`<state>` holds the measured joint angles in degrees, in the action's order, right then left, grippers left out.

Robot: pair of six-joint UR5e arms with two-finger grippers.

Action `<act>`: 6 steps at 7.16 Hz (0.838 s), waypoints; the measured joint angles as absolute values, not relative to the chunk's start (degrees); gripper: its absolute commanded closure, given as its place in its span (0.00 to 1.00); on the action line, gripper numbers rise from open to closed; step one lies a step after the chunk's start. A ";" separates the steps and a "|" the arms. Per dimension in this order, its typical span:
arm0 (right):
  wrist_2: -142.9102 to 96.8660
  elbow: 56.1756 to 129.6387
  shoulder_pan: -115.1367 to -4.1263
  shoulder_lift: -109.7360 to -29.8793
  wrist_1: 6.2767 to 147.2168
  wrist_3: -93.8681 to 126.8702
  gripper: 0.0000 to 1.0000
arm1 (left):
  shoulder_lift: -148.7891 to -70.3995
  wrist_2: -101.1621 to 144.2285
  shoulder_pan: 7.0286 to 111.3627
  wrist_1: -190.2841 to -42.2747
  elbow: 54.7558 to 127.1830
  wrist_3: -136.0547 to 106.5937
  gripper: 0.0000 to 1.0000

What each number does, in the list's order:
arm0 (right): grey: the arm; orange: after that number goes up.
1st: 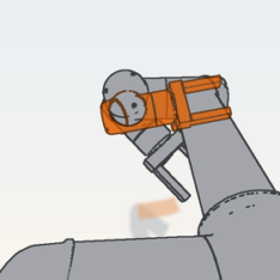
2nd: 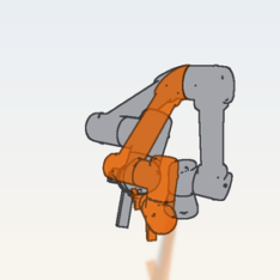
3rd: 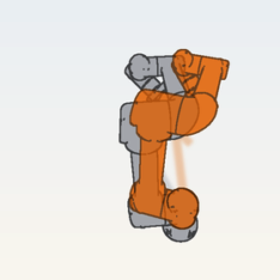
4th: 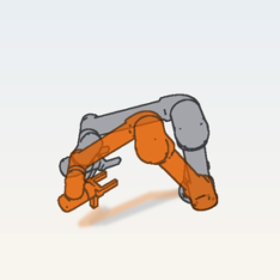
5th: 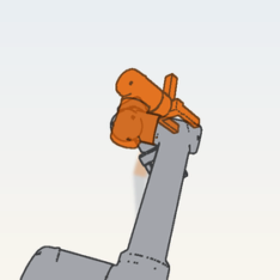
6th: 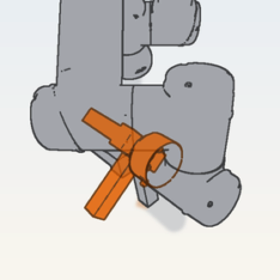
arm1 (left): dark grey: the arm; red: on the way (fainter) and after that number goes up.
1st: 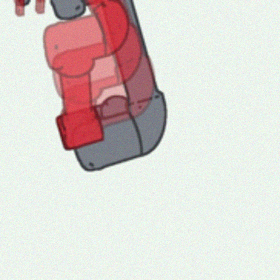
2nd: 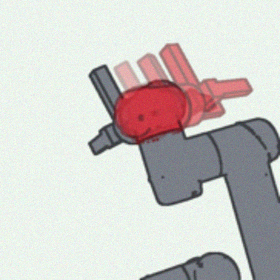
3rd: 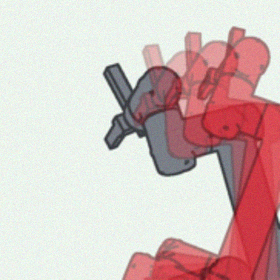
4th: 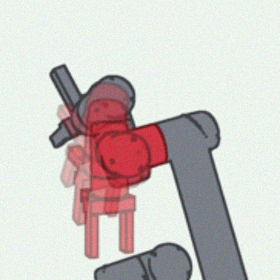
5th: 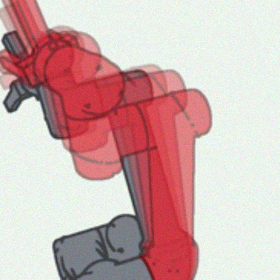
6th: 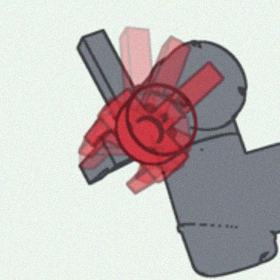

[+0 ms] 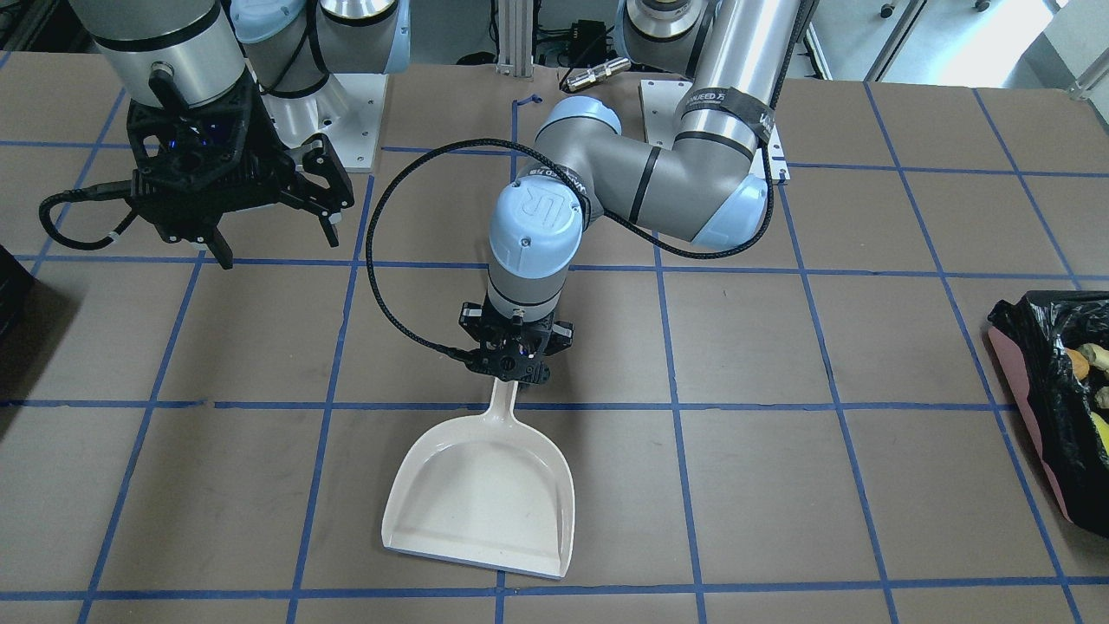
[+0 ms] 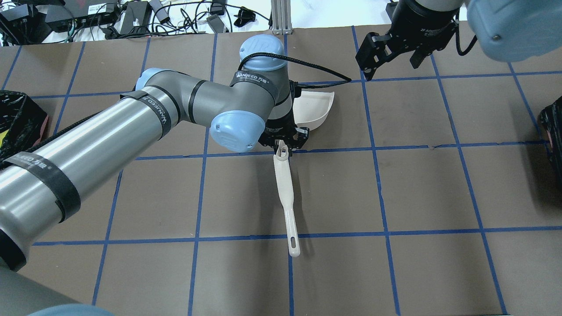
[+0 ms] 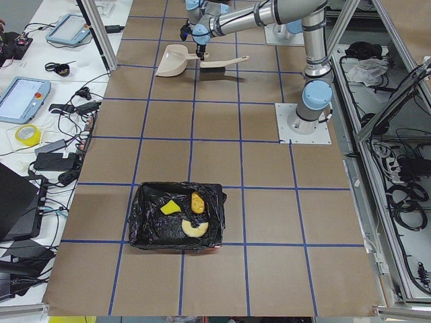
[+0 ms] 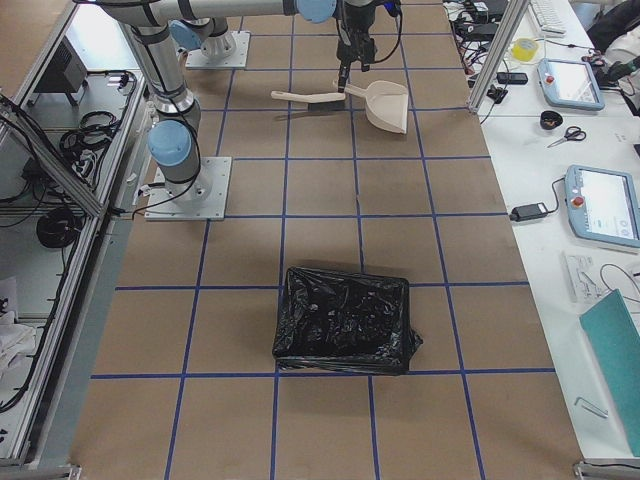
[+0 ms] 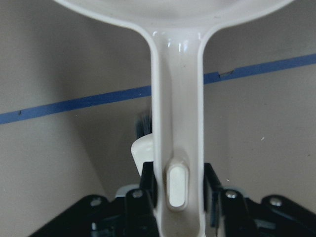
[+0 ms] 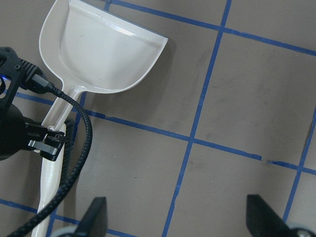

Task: Sweep and dump trash in nearest bin
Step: 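Lower the dustpan onto the table beside the brush and open the left gripper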

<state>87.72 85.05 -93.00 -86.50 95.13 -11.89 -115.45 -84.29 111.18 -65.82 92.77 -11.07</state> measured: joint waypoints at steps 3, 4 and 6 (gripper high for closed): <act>88.58 85.00 -92.99 -86.49 94.97 -11.95 0.00 | -115.93 -83.09 111.25 -65.87 92.81 -12.87 1.00; 88.64 85.00 -92.99 -86.49 94.92 -11.95 0.00 | -116.24 -82.86 111.46 -65.84 92.81 -13.48 0.91; 88.68 84.99 -92.99 -86.54 94.86 -12.01 0.00 | -116.54 -82.88 112.07 -65.83 92.81 -13.89 0.00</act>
